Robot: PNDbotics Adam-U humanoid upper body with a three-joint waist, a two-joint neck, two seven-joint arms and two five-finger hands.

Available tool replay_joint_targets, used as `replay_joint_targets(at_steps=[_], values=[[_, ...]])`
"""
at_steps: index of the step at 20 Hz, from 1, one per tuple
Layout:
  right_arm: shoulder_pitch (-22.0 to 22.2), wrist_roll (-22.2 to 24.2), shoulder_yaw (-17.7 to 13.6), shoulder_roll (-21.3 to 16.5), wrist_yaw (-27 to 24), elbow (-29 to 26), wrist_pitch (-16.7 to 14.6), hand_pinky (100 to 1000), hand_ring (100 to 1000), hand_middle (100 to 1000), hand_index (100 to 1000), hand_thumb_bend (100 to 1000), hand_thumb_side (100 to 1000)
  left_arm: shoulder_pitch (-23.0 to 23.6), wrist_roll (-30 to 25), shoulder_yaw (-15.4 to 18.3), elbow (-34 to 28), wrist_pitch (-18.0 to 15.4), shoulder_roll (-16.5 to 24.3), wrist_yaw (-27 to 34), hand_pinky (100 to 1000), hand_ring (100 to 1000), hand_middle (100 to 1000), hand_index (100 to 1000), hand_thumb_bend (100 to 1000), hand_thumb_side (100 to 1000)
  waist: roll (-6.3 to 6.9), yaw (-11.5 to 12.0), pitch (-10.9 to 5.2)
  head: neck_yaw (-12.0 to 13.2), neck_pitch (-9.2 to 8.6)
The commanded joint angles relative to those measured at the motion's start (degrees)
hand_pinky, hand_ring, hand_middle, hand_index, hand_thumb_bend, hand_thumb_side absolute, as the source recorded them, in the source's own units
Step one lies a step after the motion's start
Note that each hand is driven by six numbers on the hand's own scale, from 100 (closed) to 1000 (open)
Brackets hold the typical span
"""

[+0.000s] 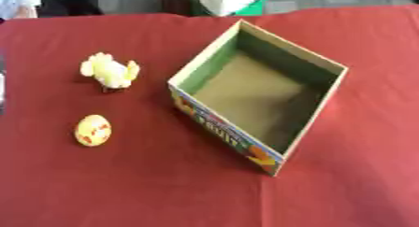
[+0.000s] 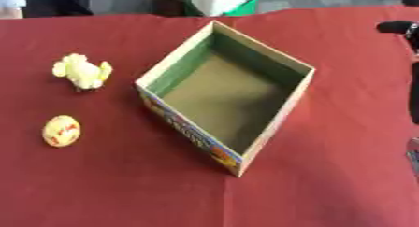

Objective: Pick up objects on the table and place them in the box.

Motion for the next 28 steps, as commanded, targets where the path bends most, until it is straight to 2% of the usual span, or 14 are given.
replay_joint_targets(at_steps=[1,4,5,8,10,14,18,24,28], values=[[-0.6,0.2,-0.1,-1.7,-0.3,-1.1,0.1,650,890,686,866,100,1000,-1.7,-2.5,-3.9,1.6,2.7,6.2,-2.8,764,759,795,933,509,859,-0.07,-0.1,-1.39,0.4,0.21],[-0.7,0.4,0.0,-1.7,-0.5,-1.1,0.2,650,890,685,866,100,1000,-2.6,-5.1,-7.7,2.2,5.3,10.3,-5.3,763,761,796,934,604,890,-0.19,-0.4,-1.49,0.8,0.23],[-0.8,0.5,0.1,-1.7,-0.6,-1.1,0.2,650,890,685,866,100,1000,-2.6,-5.9,-8.8,2.2,6.1,11.6,-6.1,762,763,799,936,678,910,-0.21,-0.5,-1.49,1.0,0.20],[-1.1,0.8,0.3,-1.6,-0.8,-1.1,0.3,650,890,685,866,100,1000,-2.1,-8.4,-11.3,1.7,8.6,14.9,-8.7,756,764,802,945,766,924,-0.37,-0.7,-1.49,1.3,0.12],[-1.2,1.0,0.4,-1.6,-1.0,-1.1,0.4,650,891,684,866,100,1000,-1.8,-10.2,-12.8,1.5,10.4,15.7,-10.2,759,767,806,957,779,927,-0.39,-0.8,-1.51,1.4,0.02],[-1.3,1.4,0.5,-1.5,-1.2,-1.1,0.6,651,890,682,866,100,1000,-2.0,-13.7,-15.8,1.3,13.9,16.4,-8.7,781,789,826,997,744,902,-0.38,-1.0,-1.62,1.5,0.04],[-1.4,1.7,0.6,-1.4,-1.3,-1.1,0.8,651,891,681,865,100,1000,-3.2,-17.2,-17.8,1.4,17.4,16.2,-5.3,792,814,855,1000,665,819,-0.42,-1.2,-1.69,1.1,-0.04],[-1.2,1.9,0.6,-1.0,-1.2,-1.1,1.2,652,892,679,865,100,1000,-5.5,-22.4,-18.9,0.4,22.6,15.8,-0.6,775,809,853,1000,574,711,-0.47,-1.6,-1.52,0.6,-0.31],[-1.2,2.0,0.6,-0.7,-1.0,-1.1,1.3,653,893,678,866,100,1000,-6.9,-25.8,-18.9,0.0,25.8,15.1,-0.2,759,800,838,996,490,662,-0.58,-1.9,-1.35,0.6,-0.55]])
